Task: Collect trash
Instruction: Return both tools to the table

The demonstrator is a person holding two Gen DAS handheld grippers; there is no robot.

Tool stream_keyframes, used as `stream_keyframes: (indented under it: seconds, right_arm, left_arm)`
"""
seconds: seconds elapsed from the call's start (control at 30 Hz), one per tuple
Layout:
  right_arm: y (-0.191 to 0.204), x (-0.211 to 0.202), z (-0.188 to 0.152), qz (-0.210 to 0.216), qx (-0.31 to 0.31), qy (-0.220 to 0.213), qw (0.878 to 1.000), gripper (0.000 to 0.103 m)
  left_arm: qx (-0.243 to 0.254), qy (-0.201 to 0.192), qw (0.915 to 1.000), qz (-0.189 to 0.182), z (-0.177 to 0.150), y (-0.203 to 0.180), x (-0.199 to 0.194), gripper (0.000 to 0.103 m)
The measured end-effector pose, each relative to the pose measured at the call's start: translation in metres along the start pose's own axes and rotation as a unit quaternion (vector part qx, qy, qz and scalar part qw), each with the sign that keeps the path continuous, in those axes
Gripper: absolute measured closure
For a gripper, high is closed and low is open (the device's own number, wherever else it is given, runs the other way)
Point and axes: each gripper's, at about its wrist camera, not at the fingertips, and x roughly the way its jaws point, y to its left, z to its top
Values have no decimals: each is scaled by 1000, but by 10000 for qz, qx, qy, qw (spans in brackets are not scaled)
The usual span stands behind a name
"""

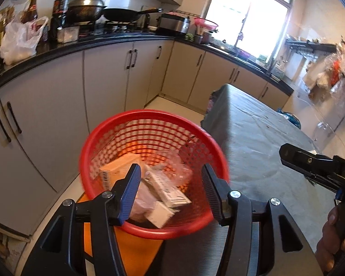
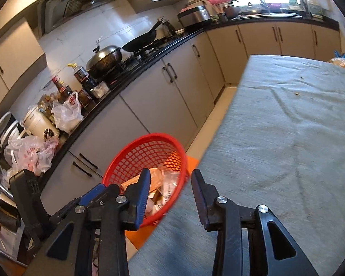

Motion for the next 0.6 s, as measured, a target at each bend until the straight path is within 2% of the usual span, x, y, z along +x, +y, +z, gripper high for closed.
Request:
stream_keyframes:
  seconds: [0.4, 0.6]
  right_arm:
    - [-64, -60, -17, -89, 464, -310, 9984, 63]
    - [-133, -118, -8, -447, 916, -817, 9914, 63]
  left_arm:
    - [774, 144, 9966, -229, -22, -93, -7, 48]
    - [1165, 371, 9914, -474, -36, -143, -1, 46]
